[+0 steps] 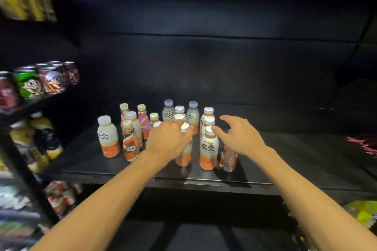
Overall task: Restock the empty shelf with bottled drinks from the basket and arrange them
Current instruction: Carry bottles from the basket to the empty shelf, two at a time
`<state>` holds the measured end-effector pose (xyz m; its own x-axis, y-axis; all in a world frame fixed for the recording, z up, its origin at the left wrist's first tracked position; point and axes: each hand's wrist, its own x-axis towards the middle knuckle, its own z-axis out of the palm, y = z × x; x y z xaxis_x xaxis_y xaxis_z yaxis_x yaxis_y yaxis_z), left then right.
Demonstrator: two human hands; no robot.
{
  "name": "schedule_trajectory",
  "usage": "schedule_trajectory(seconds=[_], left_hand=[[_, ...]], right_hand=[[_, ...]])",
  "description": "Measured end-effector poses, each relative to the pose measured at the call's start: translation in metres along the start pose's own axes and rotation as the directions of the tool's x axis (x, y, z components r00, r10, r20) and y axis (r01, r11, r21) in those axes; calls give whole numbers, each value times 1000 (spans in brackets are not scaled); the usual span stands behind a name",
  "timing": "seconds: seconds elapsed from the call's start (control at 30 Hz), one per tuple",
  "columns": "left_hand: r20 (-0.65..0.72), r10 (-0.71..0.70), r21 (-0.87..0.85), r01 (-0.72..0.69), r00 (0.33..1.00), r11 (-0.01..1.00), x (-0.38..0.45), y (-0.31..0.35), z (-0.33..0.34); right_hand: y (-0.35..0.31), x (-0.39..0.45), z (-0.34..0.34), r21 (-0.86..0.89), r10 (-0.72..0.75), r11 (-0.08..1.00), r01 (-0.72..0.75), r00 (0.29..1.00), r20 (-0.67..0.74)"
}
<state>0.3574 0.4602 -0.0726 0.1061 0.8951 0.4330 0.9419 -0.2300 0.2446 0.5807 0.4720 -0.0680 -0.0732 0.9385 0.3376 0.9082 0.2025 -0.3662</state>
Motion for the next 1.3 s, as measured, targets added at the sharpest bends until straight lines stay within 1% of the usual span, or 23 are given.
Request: schedule_trajectory(seconds=[0.13,0.23,0.37,0.53,0.6,0.7,0.77,0.9,1.0,1.07,1.2,1.3], left_hand=[[-42,-13,177,20,999,984,-28,-48,-44],[-51,-66,220,76,996,973,-61,-93,-79],[-38,-180,281,183,983,942,-120,-165,-126],[-39,-366,325,358,930,875,-210,-250,-184],[-35,-427,361,410,903,838,-246,-279,-204],[-66,-507,384,491,860,782,-293,-315,-227],[-97,-576,406,560,812,722,-321,-337,-242],[-162,-685,425,676,711,601,-373,-375,-268],[-177,-766,435,747,618,502,-404,-409,-279],[-186,-801,442,776,569,449,-417,-431,-283],[-239,-833,448,818,499,361,-422,-472,-288],[-262,-851,449,838,455,310,-417,-503,-288]], right_hand=[[-54,-7,5,-52,-102,994,101,995,-19],[-111,-16,16,-74,-207,976,204,978,-35],[-202,-37,37,-1,-277,961,277,961,28],[-313,-73,74,104,-416,909,404,900,132],[-354,-87,87,123,-498,866,484,855,142],[-410,-103,108,192,-605,794,577,779,166],[-448,-112,124,199,-666,746,636,724,179],[-521,-125,160,225,-775,631,743,588,231],[-569,-132,195,265,-832,549,792,489,262],[-597,-134,218,285,-860,501,817,436,265],[-646,-124,264,321,-889,441,838,360,282],[-677,-110,295,349,-909,387,853,289,300]])
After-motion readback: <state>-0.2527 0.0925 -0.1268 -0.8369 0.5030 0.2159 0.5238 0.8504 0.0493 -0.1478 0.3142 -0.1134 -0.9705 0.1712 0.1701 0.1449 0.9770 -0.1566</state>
